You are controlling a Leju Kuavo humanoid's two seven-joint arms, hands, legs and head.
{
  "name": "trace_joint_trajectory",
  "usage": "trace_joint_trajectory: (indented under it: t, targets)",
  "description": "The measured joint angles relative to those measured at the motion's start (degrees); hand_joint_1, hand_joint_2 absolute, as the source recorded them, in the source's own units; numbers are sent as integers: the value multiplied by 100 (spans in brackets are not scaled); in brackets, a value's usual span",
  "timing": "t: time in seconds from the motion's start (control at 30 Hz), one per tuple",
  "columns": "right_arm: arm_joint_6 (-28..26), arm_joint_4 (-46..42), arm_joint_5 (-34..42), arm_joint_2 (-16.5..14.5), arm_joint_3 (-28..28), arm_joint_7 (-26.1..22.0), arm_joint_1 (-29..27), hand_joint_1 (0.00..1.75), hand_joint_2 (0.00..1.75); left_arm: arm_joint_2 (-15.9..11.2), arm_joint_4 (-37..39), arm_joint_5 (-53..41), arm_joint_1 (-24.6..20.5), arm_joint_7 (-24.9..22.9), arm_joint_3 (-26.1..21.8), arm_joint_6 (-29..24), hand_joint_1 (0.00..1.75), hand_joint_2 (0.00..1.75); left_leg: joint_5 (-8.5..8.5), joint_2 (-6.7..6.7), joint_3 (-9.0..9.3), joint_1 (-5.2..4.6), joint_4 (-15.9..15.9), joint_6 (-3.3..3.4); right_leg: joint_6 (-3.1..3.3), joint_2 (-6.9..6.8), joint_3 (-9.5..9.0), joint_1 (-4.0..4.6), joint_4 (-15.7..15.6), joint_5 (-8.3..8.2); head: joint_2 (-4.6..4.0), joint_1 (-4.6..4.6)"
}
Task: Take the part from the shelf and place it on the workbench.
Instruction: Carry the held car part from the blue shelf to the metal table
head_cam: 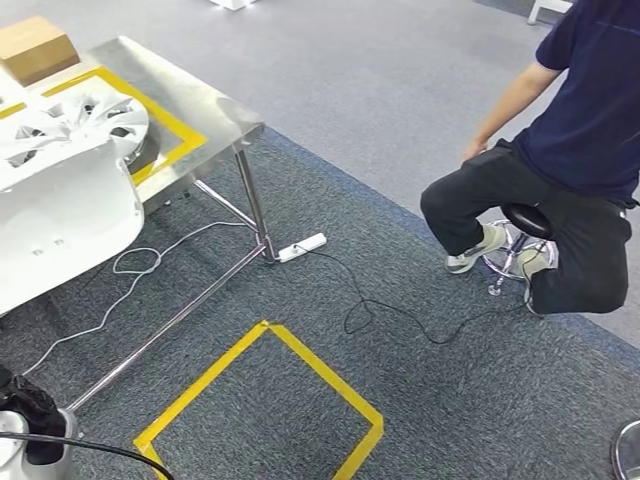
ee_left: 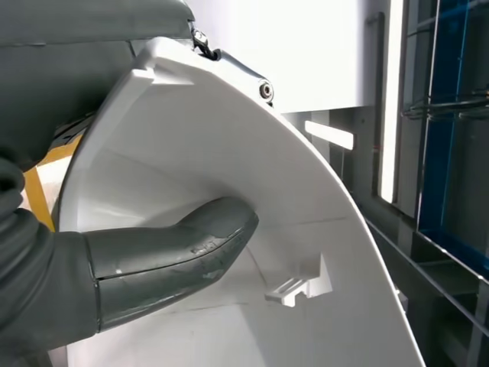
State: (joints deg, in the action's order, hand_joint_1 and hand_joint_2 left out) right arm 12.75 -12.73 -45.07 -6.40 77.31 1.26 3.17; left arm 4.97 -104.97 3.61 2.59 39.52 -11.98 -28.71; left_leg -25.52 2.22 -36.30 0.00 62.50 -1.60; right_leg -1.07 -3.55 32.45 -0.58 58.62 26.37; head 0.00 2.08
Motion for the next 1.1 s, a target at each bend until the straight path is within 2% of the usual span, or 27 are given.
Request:
trace_joint_trajectory:
  t: [0.07, 0.1, 0.13, 0.17, 0.23, 0.3, 0.33, 0.37, 0.4, 0.43, 0.47, 0.5, 0.53, 0.6, 0.67, 0.7, 0.73, 0.8, 0.83, 0.87, 0.9, 0.93, 0.97, 1.0, 1.03, 1.07, 1.1]
  targets:
    - [-1, -1, 1, 1, 0, -2, 3, 0, 175, -19, 26, -12, -38, 3, 38, 1, 175, 175, 113, 215, 247, -44, -487, 65, -58, -103, -32, 35, -4, 27, 0, -8]
    - [-5, -2, -1, 2, 0, 2, 2, 0, 175, -27, 34, -29, -45, 9, 54, -13, 175, 175, 95, 220, 265, -62, -548, 94, -91, -160, -51, 48, -14, 39, 0, -12]
    - [-11, -2, -3, 2, 1, 11, 4, 0, 175, -38, 40, -50, -41, 19, 63, -34, 175, 175, 103, 136, 258, -58, -554, 133, -122, -224, -78, 49, -30, 50, 0, -16]
    - [-19, -2, -8, 2, 1, 26, 7, 0, 175, -49, 42, -73, -29, 29, 67, -59, 175, 175, 111, 69, 263, -49, -567, 164, -159, -224, -90, 42, -24, 73, 0, -20]
    - [-32, -1, -25, 1, 1, 60, 8, 0, 175, -66, 43, -104, -16, 43, 75, -94, 175, 175, 134, -61, 280, -19, -592, 236, -220, -24, 5, 31, 230, 252, 1, -49]
    - [-37, 2, -55, -4, 0, 104, -11, 0, 175, -71, 43, -109, -7, 31, 89, -94, 175, 175, 141, -189, 285, -5, -594, 283, -239, 246, 340, 27, 932, 592, 1, -84]
    - [-43, 3, -74, -8, 0, 125, -24, 0, 175, -74, 44, -103, 8, 15, 98, -85, 175, 175, 140, -264, 286, -9, -593, 295, -236, 300, 540, 27, 1317, 732, 0, -91]
    - [-49, 4, -92, -10, -1, 145, -33, 0, 175, -75, 44, -97, 30, -2, 109, -76, 175, 175, 138, -343, 289, -12, -591, 301, -232, 325, 691, 29, 1575, 785, 0, -93]
    - [-58, 5, -110, -11, -2, 156, -36, 0, 175, -76, 44, -93, 55, -18, 118, -69, 175, 175, 136, -425, 296, -14, -589, 303, -224, 338, 750, 30, 1623, 724, 0, -96]
    - [-65, 5, -129, -11, -3, 164, -36, 0, 175, -78, 43, -95, 80, -31, 124, -63, 175, 175, 134, -508, 306, -15, -589, 302, -210, 356, 703, 29, 1446, 559, 0, -95]
    - [-67, 5, -146, -11, -5, 161, -32, 0, 175, -80, 42, -102, 101, -40, 127, -55, 175, 175, 130, -585, 317, -12, -587, 296, -196, 411, 563, 23, 1092, 336, 0, -96]
    - [-67, 5, -165, -11, -8, 150, -27, 0, 175, -84, 41, -110, 119, -53, 130, -42, 175, 175, 123, -656, 321, -15, -579, 282, -182, 557, 392, 9, 680, 146, 0, -96]
    - [-60, 5, -182, -11, -10, 132, -23, 0, 175, -92, 38, -119, 135, -68, 134, -23, 175, 175, 115, -726, 313, -18, -564, 262, -174, 688, 232, -11, 337, 23, 0, -92]
    - [-37, 5, -213, -11, -20, 87, -14, 0, 175, -110, 27, -129, 172, -95, 146, 18, 175, 175, 121, -852, 277, -15, -551, 199, -157, 851, 72, -29, 24, -26, 0, -88]
    - [-19, 5, -242, -16, -46, 36, 3, 0, 175, -124, 9, -133, 230, -126, 161, 62, 175, 175, 141, -940, 252, 5, -563, 134, -110, 737, 42, -27, -2, -33, 0, -90]
    - [-14, 5, -253, -17, -60, 7, 13, 0, 175, -134, -1, -135, 258, -139, 168, 82, 175, 175, 112, -875, 233, 0, -530, 102, -81, 677, 31, -33, -15, -43, 0, -77]
    - [-8, 5, -262, -18, -75, -28, 20, 0, 175, -144, -9, -138, 271, -154, 178, 102, 175, 175, 15, -740, 163, -6, -390, 68, -47, 607, 21, -44, -32, -49, 0, -60]
    - [-1, 4, -264, -9, -91, -86, 22, 0, 175, -157, -16, -141, 278, -166, 199, 119, 175, 175, -318, -416, -132, -6, 206, 4, 0, 468, 11, -49, -47, -45, 1, -28]
    - [2, 3, -263, -4, -95, -112, 17, 0, 175, -157, -16, -142, 285, -170, 210, 122, 175, 175, -496, -333, -333, 11, 601, -23, 14, 391, 12, -47, -48, -37, 1, -25]
    - [5, 3, -261, 1, -97, -137, 11, 0, 175, -156, -16, -141, 299, -175, 218, 122, 175, 175, -596, -303, -486, 26, 900, -40, 17, 319, 12, -46, -47, -30, 0, -25]
    - [10, 3, -260, 3, -98, -157, 7, 0, 175, -157, -16, -140, 311, -180, 222, 125, 175, 175, -593, -290, -562, 38, 1040, -53, 17, 244, 9, -46, -47, -21, 0, -23]
    - [16, 4, -259, 4, -99, -174, 6, 0, 175, -157, -16, -138, 319, -185, 223, 132, 175, 175, -479, -278, -524, 48, 959, -60, 10, 173, 0, -47, -47, -12, 0, -23]
    - [20, 4, -257, 4, -99, -183, 7, 0, 175, -158, -16, -132, 321, -189, 223, 143, 175, 175, -284, -236, -373, 51, 670, -59, -4, 105, -16, -49, -47, -1, 0, -24]
    - [23, 5, -254, 4, -100, -186, 9, 0, 175, -158, -16, -125, 321, -192, 223, 157, 175, 175, -79, -113, -159, 48, 277, -49, -24, 43, -38, -46, -46, 13, 0, -22]
    - [22, 5, -248, 5, -101, -183, 10, 0, 175, -158, -16, -116, 315, -194, 224, 173, 175, 175, 51, 24, 44, 29, -109, -30, -54, -10, -57, -30, -36, 37, 0, -17]
    - [13, 5, -240, 6, -101, -171, 8, 0, 175, -156, -16, -108, 311, -198, 228, 186, 175, 175, 118, 128, 182, 14, -375, 2, -88, -60, -72, -12, -35, 58, 1, -22]
    - [-2, 5, -228, 8, -100, -154, 6, 0, 175, -155, -16, -104, 310, -201, 233, 196, 175, 175, 123, 187, 246, -3, -510, 40, -122, -113, -93, 7, -38, 75, 1, -27]
